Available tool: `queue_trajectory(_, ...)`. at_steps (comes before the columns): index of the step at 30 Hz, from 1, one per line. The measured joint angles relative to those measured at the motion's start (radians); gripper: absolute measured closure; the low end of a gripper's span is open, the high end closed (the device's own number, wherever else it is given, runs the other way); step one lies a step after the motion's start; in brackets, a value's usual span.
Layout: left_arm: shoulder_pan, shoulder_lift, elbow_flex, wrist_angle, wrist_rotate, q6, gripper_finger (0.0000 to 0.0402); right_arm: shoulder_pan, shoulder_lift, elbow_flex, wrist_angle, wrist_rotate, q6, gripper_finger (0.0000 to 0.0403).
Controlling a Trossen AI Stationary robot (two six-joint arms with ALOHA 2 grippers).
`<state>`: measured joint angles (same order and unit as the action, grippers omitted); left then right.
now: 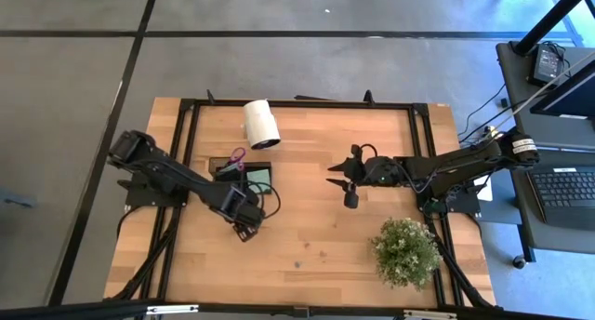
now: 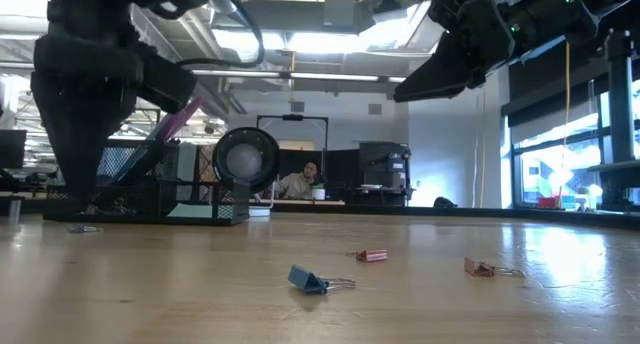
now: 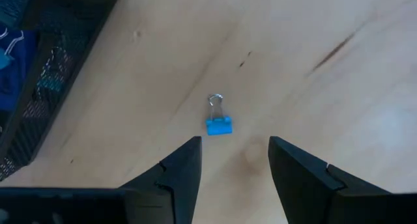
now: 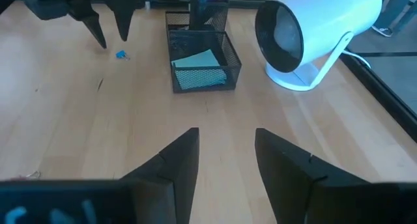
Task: Pick and place office supplies into organizer
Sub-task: Put the blue binder clip into the black desk organizer
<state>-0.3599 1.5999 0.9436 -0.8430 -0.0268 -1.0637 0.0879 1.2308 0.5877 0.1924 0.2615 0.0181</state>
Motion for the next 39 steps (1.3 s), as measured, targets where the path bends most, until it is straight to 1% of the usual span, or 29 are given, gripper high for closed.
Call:
queue_trajectory(20, 0.003, 0.077, 0.0, 0.002, -0.001, -0.015, 0.0231, 0.0, 0.0, 0.0, 0.0, 0.0, 0.0, 0.0249)
queue_trajectory(26, 0.022, 0.086, -0.002, 0.014, 0.003, 0.0, 0.0231, 0.0, 0.0, 0.0, 0.0, 0.0, -0.001, 0.0249)
queue_trajectory(28, 0.031, 0.086, -0.006, 0.031, 0.015, 0.008, 0.0231, 0.0, 0.0, 0.0, 0.0, 0.0, -0.001, 0.0249)
queue_trajectory(32, 0.043, 0.084, -0.038, 0.078, 0.073, 0.011, 0.0231, 0.0, 0.0, 0.0, 0.0, 0.0, 0.0, 0.0249)
queue_trajectory(39, 0.047, 0.08, -0.066, 0.107, 0.079, 0.003, 0.0231, 0.0, 0.0, 0.0, 0.0, 0.0, -0.017, 0.0249)
